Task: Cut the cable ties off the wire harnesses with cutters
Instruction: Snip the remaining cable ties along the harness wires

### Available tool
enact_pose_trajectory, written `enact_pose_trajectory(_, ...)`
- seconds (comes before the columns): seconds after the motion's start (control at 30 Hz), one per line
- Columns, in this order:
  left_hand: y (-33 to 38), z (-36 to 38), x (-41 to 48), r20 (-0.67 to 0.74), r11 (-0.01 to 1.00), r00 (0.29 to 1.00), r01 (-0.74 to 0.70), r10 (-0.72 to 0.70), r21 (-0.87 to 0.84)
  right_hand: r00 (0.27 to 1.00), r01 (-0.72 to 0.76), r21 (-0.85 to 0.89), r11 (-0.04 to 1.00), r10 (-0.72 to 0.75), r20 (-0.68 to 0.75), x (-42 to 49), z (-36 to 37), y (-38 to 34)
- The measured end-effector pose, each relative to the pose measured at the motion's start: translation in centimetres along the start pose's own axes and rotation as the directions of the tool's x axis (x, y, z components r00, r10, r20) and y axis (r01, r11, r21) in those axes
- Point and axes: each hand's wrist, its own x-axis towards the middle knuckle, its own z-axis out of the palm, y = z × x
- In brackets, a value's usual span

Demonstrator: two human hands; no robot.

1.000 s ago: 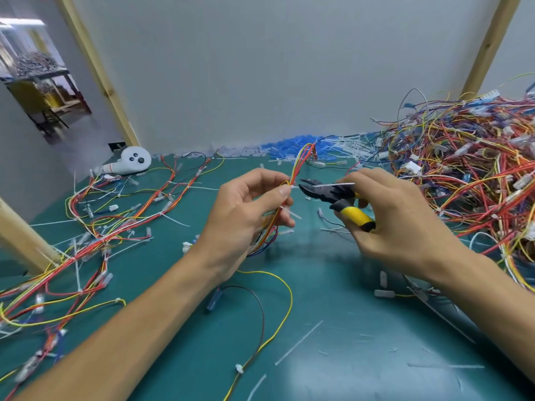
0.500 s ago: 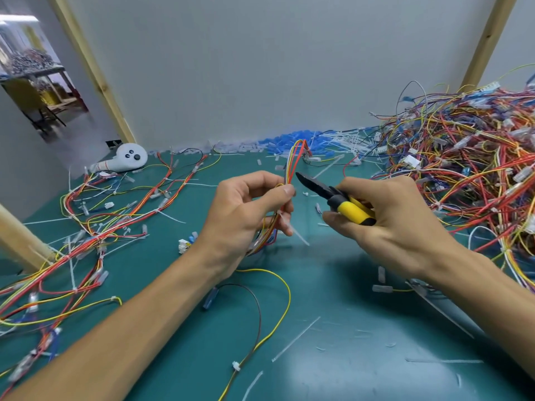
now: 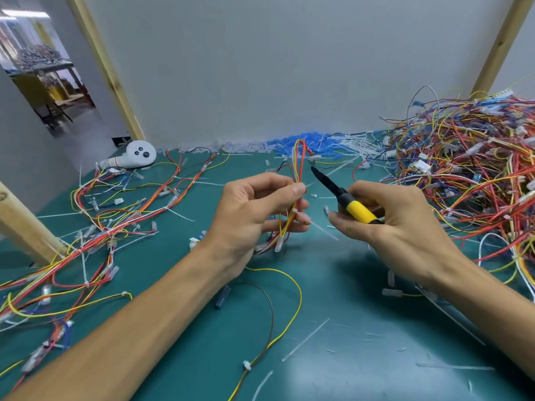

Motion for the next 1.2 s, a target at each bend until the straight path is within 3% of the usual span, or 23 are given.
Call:
enact_pose_trajectory(0.13,0.1,-0.2,0.1,0.108,0.992,0.993,0.064,-0.052,-0.111,1.0,0.006,-0.018,1.0,-0.006,-0.016,0.1,-0.1,0.2)
enact_pose_trajectory(0.47,0.5,0.3,-0.1,0.048,0.971,0.997,0.065,-0.055,-0.23,0.981,0.19,-0.297,0.936,-0.196,0.008,0.0,0.6,0.4)
enact_pose_trajectory(0.67,0.3,0.6,-0.3,0.011,0.968,0.995,0.095,-0.095,-0.234,0.964,0.215,-0.557,0.802,-0.267,-0.013,-0.1,0.5,0.3)
enact_pose_trajectory(1.0,0.0,0.8,-0.6,0.014,0.975,0.994,0.11,-0.109,-0.191,0.97,0.235,-0.481,0.844,-0.237,0.059,0.0,-0.4,0.1)
enact_pose_trajectory(1.2,0.2,0.6,-0.4,0.087,0.968,0.984,0.169,-0.155,-0.187,0.985,0.17,-0.3,0.939,-0.153,0.079,-0.4,0.2,0.4)
